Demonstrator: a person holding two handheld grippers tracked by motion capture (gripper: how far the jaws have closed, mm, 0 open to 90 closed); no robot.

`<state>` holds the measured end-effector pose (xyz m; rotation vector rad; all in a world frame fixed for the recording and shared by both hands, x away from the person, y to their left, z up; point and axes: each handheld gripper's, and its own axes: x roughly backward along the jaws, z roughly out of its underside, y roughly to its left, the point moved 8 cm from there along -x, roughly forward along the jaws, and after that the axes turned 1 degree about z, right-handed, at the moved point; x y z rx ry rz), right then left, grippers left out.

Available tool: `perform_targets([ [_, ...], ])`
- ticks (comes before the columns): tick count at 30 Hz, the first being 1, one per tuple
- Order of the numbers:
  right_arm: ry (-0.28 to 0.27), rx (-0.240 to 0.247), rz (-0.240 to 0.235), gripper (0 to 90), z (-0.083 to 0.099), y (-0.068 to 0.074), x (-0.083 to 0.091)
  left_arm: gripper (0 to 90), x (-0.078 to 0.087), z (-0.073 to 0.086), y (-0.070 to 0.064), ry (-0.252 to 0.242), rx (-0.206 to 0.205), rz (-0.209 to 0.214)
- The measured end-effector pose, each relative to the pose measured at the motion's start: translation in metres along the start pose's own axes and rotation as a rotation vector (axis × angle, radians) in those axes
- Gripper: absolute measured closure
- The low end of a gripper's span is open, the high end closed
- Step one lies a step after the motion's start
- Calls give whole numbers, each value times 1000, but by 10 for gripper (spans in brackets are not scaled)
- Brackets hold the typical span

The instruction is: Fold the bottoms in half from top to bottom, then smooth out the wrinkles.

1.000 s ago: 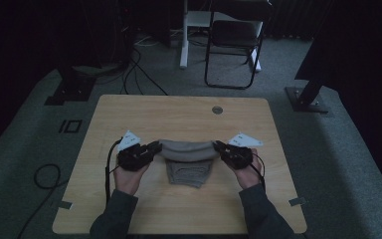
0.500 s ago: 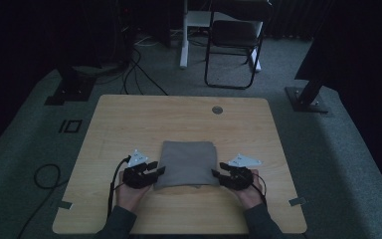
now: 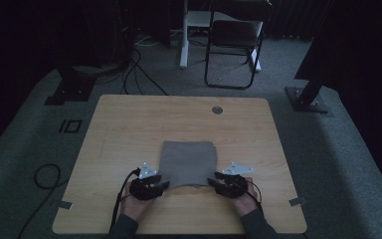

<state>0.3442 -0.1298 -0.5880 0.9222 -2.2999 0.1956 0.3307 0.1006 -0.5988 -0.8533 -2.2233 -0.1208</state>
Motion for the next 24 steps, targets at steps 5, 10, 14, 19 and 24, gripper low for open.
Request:
perform_targets([
  [5, 14, 9, 5, 624, 2, 1, -4, 558, -4, 1, -1, 4, -3, -6],
  [10, 28, 14, 14, 642, 2, -1, -10, 560, -8, -3, 1, 5, -6, -21],
  [14, 37, 20, 28, 668, -1, -4, -16, 563, -13, -8, 6, 5, 8, -39],
  [19, 60, 29, 56, 684, -5, -10, -30, 566, -19, -15, 13, -1, 20, -58],
  [24, 60, 33, 81, 739, -12, -16, -39, 571, -25, -23, 23, -1, 29, -75],
])
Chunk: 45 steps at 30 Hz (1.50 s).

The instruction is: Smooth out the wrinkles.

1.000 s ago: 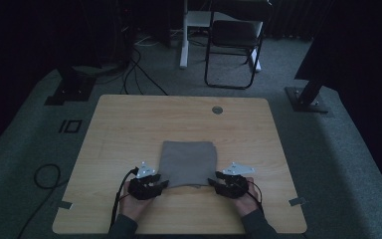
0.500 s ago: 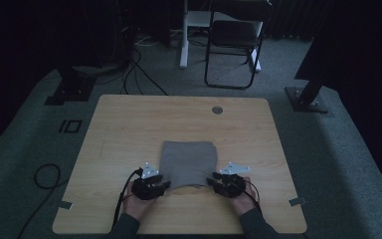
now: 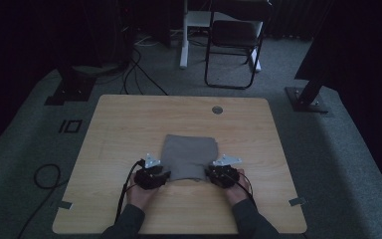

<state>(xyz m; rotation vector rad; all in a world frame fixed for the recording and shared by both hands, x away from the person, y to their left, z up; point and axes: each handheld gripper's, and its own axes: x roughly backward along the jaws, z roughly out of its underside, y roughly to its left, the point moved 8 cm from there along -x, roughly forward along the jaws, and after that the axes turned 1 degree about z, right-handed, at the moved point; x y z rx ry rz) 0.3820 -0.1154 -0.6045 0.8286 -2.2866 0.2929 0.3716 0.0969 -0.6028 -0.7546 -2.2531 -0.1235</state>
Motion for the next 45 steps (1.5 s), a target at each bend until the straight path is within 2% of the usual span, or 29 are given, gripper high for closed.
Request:
perform_targets([
  [5, -9, -11, 17, 745, -6, -8, -7, 573, -7, -7, 6, -1, 5, -14],
  [14, -18, -43, 36, 743, -17, -24, -19, 574, -14, -14, 8, -9, 19, -24],
  [21, -13, -44, 45, 706, -16, -26, -18, 550, -9, -13, 9, -24, 21, -25],
  [22, -6, -41, 58, 668, -15, -26, -14, 543, -7, -12, 9, -32, 24, -25],
  [26, -23, -49, 59, 620, -13, -28, -5, 530, 3, -9, 13, -44, 12, -34],
  [27, -31, -51, 63, 608, -12, -29, -1, 530, 12, -5, 17, -51, 7, -49],
  [28, -36, -55, 70, 584, -9, -33, 7, 526, 16, -3, 20, -49, 4, -56],
  [32, -40, -76, 84, 548, 0, -42, 20, 516, 30, 7, 29, -42, -12, -90],
  [39, -47, -122, 113, 520, 18, -55, 38, 510, 42, 19, 45, -38, 20, -130],
  [42, -40, -144, 127, 519, 25, -64, 39, 499, 45, 25, 50, -34, 14, -154],
  [45, -49, -181, 135, 519, 28, -70, 42, 497, 49, 28, 55, -38, 34, -163],
])
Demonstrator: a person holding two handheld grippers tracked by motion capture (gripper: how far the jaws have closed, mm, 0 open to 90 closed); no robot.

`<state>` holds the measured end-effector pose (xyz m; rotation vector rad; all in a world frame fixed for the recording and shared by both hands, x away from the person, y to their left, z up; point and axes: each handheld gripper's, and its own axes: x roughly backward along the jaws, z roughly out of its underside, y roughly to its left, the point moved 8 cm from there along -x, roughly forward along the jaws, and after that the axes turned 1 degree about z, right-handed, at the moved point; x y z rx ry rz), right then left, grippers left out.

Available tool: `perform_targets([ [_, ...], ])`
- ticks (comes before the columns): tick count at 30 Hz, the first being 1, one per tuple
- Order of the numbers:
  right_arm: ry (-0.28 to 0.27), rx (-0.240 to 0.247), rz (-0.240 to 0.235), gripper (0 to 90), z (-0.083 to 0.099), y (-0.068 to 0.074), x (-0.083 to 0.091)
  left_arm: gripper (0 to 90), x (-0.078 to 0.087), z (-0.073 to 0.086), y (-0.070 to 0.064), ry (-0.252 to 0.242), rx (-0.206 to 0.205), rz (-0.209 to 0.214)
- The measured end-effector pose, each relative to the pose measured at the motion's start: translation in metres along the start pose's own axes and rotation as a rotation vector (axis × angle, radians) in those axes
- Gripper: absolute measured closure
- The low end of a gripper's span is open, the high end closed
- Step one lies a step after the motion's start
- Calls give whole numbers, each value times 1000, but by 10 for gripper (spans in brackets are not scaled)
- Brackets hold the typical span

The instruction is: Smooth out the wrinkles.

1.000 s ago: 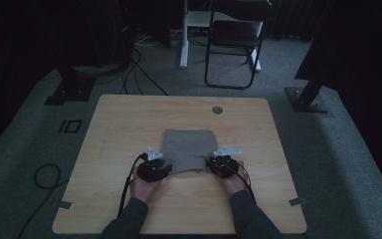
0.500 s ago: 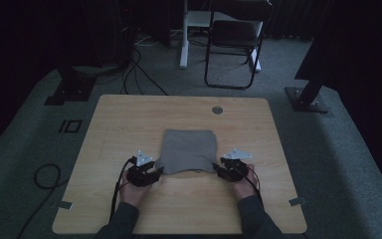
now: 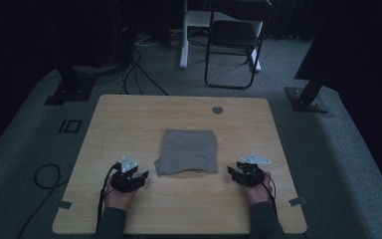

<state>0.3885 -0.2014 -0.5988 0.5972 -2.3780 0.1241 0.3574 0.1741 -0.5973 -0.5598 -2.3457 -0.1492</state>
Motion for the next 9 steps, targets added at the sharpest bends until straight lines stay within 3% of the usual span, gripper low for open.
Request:
perform_targets([
  [9, -24, -45, 36, 517, 1, -14, 6, 498, 5, 3, 25, -20, 89, -43],
])
